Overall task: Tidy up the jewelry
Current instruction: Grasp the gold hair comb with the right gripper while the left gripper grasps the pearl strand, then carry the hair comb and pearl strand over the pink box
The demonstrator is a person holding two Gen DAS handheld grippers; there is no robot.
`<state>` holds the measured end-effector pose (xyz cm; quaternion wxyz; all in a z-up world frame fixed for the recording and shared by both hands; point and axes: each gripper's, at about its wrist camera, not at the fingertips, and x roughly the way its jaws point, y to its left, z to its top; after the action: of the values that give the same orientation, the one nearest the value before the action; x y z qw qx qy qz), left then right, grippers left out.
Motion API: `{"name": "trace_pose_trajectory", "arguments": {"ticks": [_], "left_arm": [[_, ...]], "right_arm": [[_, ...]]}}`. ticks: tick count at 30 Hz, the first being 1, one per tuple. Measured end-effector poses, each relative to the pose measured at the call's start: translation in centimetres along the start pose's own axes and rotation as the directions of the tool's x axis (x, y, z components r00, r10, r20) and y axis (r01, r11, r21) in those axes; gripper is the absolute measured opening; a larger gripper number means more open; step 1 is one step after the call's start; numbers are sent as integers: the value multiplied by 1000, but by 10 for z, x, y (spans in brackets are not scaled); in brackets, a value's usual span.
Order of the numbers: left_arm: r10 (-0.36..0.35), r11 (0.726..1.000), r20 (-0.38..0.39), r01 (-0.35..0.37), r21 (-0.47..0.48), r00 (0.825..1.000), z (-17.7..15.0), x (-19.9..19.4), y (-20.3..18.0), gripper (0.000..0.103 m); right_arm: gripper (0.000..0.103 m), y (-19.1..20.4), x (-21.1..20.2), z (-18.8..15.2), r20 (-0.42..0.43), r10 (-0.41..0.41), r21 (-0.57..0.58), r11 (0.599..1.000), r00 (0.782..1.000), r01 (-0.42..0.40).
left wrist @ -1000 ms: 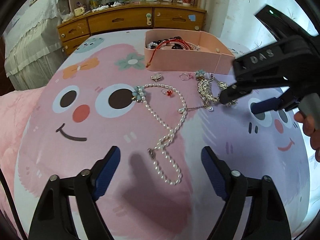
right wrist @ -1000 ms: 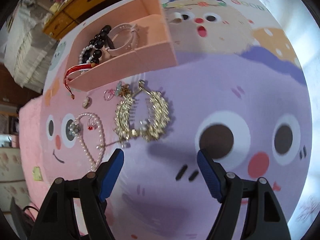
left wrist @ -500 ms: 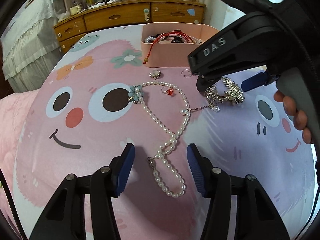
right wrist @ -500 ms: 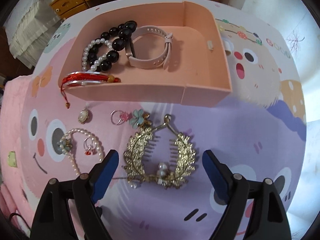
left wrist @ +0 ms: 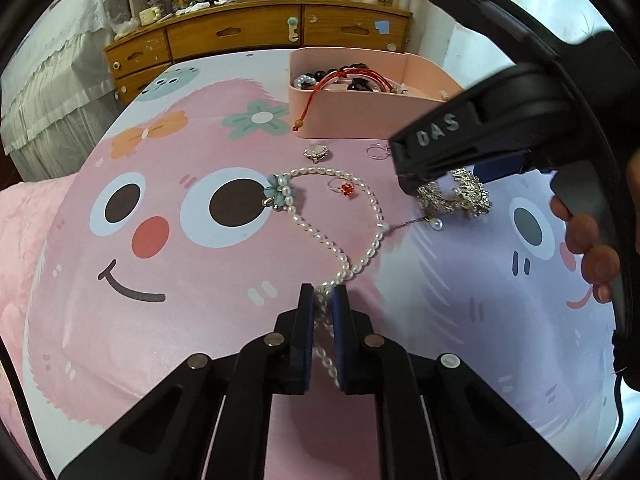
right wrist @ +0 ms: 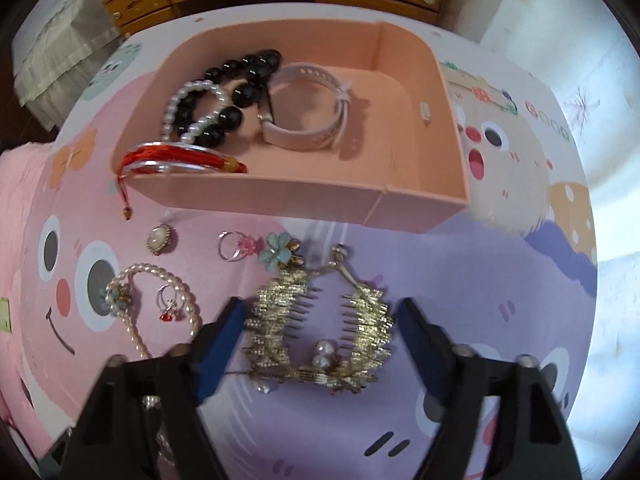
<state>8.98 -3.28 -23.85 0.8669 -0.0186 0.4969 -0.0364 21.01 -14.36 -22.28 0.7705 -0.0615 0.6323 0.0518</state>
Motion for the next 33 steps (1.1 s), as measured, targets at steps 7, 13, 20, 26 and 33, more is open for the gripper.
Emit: {"name": "trace_pose_trajectory", "arguments": {"ticks": [7,13,20,26,33], "left_arm": [[-50,997,-28,48,-56,998,-3,-3,5,3],[-104,989,-45,98,-111,994,-6,-10,13,3],[-170,982,-48,165,-95,984,-2,-39,14,3],[-207,975,-7,205,-87,978,14,-73,19,3],[-213,974,88,219,-55,973,48,-117,21,3]], "right_arm": [[75,-17,-10,-14,7,36,28,999,999,-37],[75,-46,-10,-21,-21,145,119,983,989,-141],[75,-62,-26,-36,28,159,132,978,987,-161],[75,-73,-52,-39,89,170,108,978,981,-179],[75,-77,-88,-32,174,181,80,977,968,-197]]}}
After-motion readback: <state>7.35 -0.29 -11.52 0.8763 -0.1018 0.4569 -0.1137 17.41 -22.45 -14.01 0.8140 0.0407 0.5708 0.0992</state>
